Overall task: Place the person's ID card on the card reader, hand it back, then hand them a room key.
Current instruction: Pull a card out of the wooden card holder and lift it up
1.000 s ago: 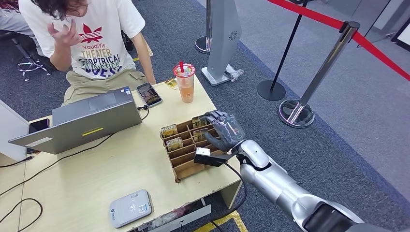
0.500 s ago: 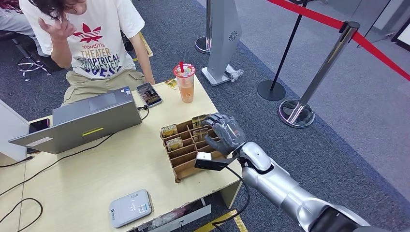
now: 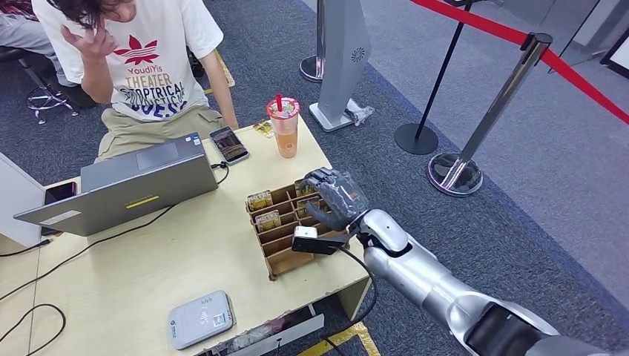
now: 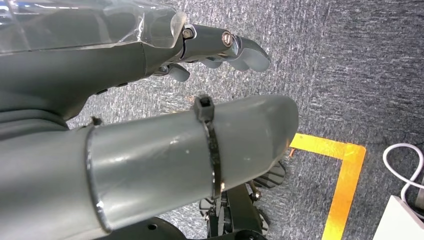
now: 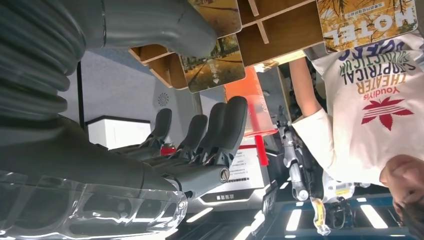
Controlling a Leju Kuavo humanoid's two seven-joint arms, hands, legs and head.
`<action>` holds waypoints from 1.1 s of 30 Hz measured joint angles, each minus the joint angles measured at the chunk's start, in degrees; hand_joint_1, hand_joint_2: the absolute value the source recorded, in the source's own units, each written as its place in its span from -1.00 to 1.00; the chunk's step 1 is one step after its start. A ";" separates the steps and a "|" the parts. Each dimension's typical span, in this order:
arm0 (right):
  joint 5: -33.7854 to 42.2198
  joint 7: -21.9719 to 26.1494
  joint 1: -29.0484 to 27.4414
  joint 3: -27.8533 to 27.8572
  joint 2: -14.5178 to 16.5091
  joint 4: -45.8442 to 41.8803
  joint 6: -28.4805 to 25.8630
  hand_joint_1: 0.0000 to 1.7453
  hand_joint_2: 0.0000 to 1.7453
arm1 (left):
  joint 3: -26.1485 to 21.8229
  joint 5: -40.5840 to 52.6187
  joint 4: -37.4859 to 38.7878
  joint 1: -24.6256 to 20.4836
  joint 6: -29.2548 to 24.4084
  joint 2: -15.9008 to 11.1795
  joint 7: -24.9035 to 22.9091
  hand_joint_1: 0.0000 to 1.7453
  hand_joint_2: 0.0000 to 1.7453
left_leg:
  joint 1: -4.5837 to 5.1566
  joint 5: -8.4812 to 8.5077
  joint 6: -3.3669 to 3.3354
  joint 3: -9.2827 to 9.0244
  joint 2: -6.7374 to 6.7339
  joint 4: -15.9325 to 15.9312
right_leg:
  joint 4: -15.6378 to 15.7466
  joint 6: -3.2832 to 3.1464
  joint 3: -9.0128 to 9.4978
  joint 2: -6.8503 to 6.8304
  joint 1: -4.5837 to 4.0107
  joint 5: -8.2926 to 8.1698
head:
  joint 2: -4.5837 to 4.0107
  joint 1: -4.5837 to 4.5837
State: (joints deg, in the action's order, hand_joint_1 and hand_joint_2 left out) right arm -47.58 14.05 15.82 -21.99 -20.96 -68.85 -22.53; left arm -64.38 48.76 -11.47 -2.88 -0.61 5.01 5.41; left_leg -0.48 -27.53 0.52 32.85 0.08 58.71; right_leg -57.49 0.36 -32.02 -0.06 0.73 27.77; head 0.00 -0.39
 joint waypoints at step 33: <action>0.89 -1.10 0.06 -0.54 -0.15 4.48 0.30 0.23 1.00 | -0.02 0.60 0.02 0.00 -0.07 -0.50 0.02 -1.00 -1.00 | 0.00 0.00 0.00 0.00 0.00 0.00 | 0.00 0.00 -0.03 0.01 0.00 0.00 | 0.00 0.00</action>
State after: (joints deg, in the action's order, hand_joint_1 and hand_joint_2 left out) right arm -46.69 12.96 15.87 -22.53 -21.10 -64.37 -22.23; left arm -64.40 49.36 -11.45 -2.88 -0.68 4.50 5.43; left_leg -0.48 -27.54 0.52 32.84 0.08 58.71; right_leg -57.48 0.36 -32.05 -0.05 0.73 27.78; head 0.00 -0.39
